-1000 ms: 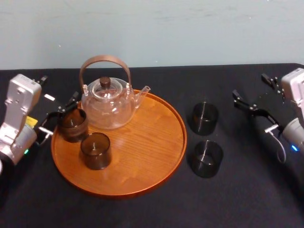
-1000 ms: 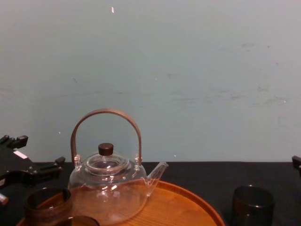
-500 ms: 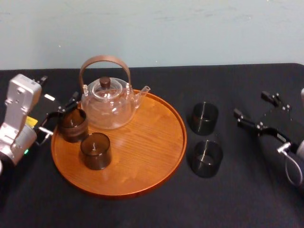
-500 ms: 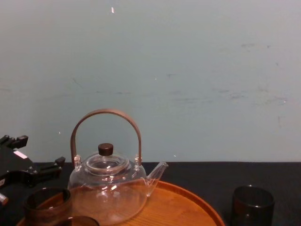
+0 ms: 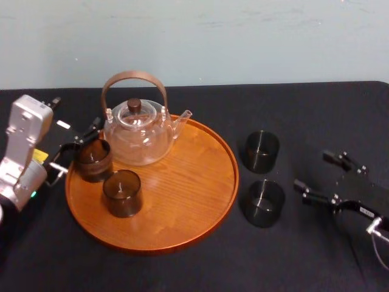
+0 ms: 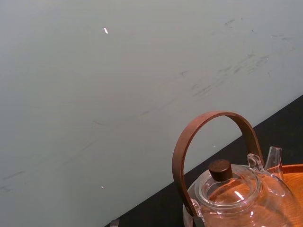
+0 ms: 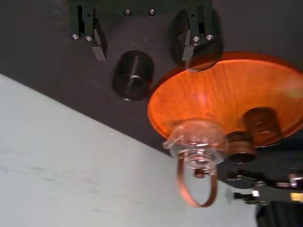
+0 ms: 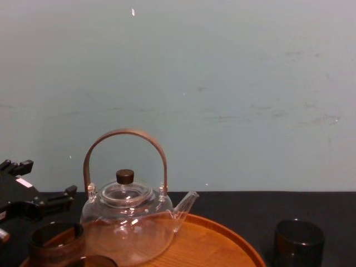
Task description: Pick up the glass from the table and place it on the tray.
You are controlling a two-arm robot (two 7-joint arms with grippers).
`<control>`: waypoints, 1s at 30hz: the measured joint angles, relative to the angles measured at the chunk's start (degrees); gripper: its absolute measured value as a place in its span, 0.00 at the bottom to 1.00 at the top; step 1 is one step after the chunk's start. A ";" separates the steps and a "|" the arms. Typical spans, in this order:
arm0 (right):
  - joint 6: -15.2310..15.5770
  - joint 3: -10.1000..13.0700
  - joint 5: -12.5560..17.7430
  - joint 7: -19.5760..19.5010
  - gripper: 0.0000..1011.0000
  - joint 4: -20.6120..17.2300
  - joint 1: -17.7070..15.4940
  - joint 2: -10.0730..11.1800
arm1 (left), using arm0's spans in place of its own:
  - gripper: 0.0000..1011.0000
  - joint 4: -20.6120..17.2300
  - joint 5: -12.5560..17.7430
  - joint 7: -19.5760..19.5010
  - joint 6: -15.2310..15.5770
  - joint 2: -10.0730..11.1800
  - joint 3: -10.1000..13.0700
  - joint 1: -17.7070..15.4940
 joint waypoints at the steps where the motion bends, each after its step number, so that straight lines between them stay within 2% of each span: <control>1: -0.03 0.12 0.29 0.94 0.99 -0.14 -0.45 0.26 | 0.99 0.00 0.00 0.00 0.00 0.00 0.00 0.00; 10: 0.09 0.05 0.76 6.12 0.99 -0.12 -1.69 1.28 | 0.99 0.00 0.00 0.00 0.00 0.00 0.00 0.00; 20: 1.88 -1.00 -0.44 9.40 0.99 1.00 -0.66 0.96 | 0.99 0.00 0.00 0.00 0.00 0.00 0.00 0.00; 30: 6.43 -2.60 -3.22 10.56 0.99 2.19 2.15 -0.81 | 0.99 0.00 0.00 0.00 0.00 0.00 0.00 0.00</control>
